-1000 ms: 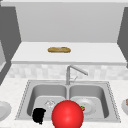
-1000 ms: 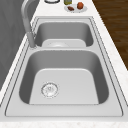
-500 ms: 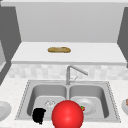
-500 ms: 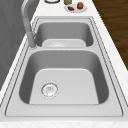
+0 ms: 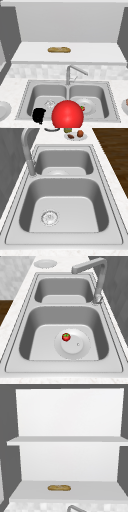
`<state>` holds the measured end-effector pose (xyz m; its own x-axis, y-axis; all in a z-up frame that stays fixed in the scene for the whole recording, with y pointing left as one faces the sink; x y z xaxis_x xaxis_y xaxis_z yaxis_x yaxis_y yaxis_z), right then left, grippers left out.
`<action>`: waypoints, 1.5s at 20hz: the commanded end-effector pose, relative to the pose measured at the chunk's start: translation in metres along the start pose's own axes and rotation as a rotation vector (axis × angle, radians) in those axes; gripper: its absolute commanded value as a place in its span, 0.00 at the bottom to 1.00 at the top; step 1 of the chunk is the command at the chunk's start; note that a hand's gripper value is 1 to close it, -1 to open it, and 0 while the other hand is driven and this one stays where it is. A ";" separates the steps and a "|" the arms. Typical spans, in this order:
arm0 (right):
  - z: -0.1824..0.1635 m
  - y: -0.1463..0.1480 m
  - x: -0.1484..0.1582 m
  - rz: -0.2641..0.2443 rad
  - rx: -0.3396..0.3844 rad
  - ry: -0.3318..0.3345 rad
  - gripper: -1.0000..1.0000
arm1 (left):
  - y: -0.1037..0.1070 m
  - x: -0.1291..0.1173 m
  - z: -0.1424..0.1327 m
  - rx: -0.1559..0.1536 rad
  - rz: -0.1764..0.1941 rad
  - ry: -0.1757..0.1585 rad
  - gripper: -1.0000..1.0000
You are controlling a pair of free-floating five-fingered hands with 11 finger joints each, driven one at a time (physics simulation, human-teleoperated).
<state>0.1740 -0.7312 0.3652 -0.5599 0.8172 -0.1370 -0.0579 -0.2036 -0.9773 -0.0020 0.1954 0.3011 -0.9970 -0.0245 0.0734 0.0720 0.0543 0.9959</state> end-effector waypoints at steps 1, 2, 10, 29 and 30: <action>-0.001 -0.011 -0.009 -0.103 -0.044 0.019 0.00 | 0.000 0.000 0.000 0.000 0.000 0.000 0.50; -0.002 -0.013 -0.012 -0.113 -0.053 0.021 0.00 | 0.000 0.000 0.000 0.000 0.000 0.000 0.50; -0.006 -0.033 -0.031 -0.208 -0.118 0.024 0.00 | 0.000 0.000 0.000 0.000 0.000 0.000 0.50; 0.011 -0.085 -0.019 -0.196 -0.057 0.007 0.00 | 0.000 0.000 0.000 0.000 0.000 0.000 0.50; 0.009 -0.091 -0.016 -0.201 -0.043 0.005 0.00 | 0.000 0.000 0.000 0.000 0.000 0.000 0.50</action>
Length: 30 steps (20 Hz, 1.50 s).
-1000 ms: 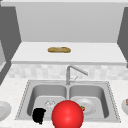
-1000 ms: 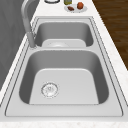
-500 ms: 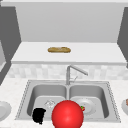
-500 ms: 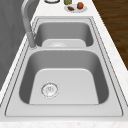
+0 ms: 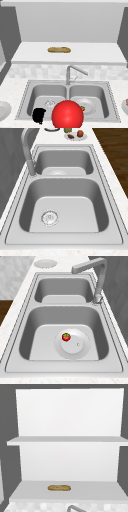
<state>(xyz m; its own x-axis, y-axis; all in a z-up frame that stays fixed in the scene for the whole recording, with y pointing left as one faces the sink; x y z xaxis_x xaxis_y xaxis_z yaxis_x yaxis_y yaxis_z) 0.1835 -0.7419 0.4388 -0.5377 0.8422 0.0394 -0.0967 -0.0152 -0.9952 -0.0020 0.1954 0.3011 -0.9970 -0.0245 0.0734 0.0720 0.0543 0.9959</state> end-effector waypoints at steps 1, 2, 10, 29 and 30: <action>-0.005 -0.026 0.016 -0.025 0.039 -0.001 0.00 | 0.000 0.000 0.000 0.000 0.000 0.000 0.50; -0.009 -0.033 0.022 -0.026 0.045 0.000 0.00 | 0.000 0.000 0.000 0.000 0.000 0.000 0.50; -0.030 -0.087 0.068 -0.032 0.082 0.003 0.00 | 0.000 0.000 0.000 0.000 0.000 0.000 0.50; 0.018 -0.153 0.193 0.008 0.043 0.146 0.00 | 0.000 0.000 0.000 0.000 0.000 0.000 0.50; 0.023 -0.154 0.200 0.009 0.038 0.147 0.00 | 0.000 0.000 0.000 0.000 0.000 0.000 0.50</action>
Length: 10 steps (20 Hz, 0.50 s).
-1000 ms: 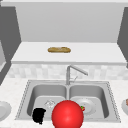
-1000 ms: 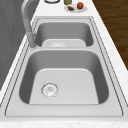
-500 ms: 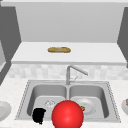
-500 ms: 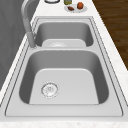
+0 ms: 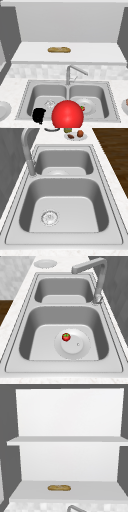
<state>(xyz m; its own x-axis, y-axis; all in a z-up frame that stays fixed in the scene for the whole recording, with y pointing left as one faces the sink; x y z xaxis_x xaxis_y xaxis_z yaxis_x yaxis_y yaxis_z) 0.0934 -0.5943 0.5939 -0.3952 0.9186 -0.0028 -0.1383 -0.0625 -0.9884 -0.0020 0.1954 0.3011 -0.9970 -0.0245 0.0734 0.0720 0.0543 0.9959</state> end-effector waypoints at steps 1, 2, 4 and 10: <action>0.021 -0.006 0.025 -0.012 -0.030 -0.003 0.00 | 0.000 0.000 0.000 0.000 0.000 0.000 0.50; 0.024 -0.007 0.031 -0.013 -0.034 0.016 0.00 | 0.000 0.000 0.000 0.000 0.000 0.000 0.50; 0.031 -0.008 0.042 -0.009 -0.039 0.055 0.00 | 0.000 0.000 0.000 0.000 0.000 0.000 0.50; 0.045 -0.005 0.078 0.027 -0.059 0.181 0.00 | 0.000 0.000 0.000 0.000 0.000 0.000 0.50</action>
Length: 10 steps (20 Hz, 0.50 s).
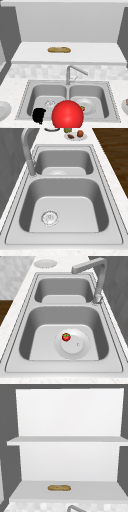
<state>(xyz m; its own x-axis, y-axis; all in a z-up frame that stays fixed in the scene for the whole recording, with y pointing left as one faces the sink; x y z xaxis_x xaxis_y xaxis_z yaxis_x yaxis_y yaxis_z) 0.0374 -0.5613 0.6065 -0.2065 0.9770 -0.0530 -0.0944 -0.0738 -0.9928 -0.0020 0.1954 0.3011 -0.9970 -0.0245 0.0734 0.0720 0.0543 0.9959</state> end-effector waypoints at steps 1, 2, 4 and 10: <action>0.012 0.000 0.031 0.002 -0.017 0.002 0.00 | 0.000 0.000 0.000 0.000 0.000 0.000 0.50; 0.013 -0.001 0.038 0.005 -0.014 0.029 0.00 | 0.000 0.000 0.000 0.000 0.000 0.000 0.50; 0.018 0.000 0.050 0.009 -0.013 0.078 0.00 | 0.000 0.000 0.000 0.000 0.000 0.000 0.50; 0.031 0.003 0.090 0.022 -0.026 0.205 0.00 | 0.000 0.000 0.000 0.000 0.000 0.000 0.50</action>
<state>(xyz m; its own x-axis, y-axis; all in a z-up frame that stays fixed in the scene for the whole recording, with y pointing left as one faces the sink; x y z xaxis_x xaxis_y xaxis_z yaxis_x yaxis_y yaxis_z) 0.0003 -0.5034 0.6059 0.0138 0.9950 -0.0993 -0.0829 -0.0978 -0.9918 -0.0020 0.1954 0.3011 -0.9970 -0.0245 0.0734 0.0720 0.0543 0.9959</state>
